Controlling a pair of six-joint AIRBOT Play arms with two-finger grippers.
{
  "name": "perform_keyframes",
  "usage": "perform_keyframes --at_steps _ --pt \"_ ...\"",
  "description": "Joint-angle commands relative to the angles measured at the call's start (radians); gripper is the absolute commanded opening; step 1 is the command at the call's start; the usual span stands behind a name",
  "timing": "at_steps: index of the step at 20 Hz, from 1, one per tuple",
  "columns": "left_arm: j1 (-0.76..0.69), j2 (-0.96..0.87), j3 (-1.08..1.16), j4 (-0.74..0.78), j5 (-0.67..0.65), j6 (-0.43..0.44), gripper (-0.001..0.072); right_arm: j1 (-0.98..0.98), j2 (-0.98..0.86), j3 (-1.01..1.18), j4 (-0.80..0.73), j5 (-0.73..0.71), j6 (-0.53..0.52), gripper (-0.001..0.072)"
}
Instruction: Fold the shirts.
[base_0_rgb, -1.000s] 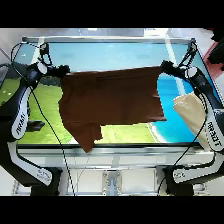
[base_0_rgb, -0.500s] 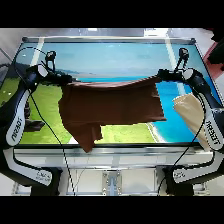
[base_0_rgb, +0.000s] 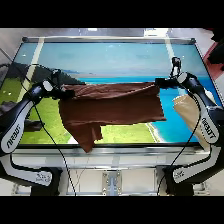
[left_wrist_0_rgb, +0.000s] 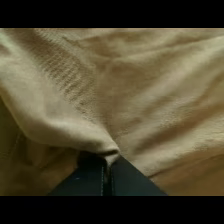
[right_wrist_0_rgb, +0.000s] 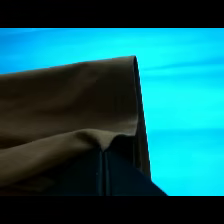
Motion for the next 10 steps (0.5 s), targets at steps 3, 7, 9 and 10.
perform_keyframes --at_steps 3,7,9,10 --pt "-0.003 -0.047 -0.018 0.006 0.024 -0.031 0.0015 0.010 -0.104 0.000 0.022 0.012 0.009 0.0027" --pt "-0.003 -0.048 -0.018 0.119 0.000 -0.106 0.0015 0.009 -0.108 0.000 -0.144 0.064 0.171 0.0027" --pt "-0.003 -0.048 -0.018 0.201 -0.011 -0.164 0.0015 0.009 -0.108 0.000 -0.259 0.126 0.220 0.0027" --pt "-0.003 -0.048 -0.018 0.221 -0.016 -0.170 0.0015 0.009 -0.108 0.000 -0.276 0.143 0.219 0.0027"
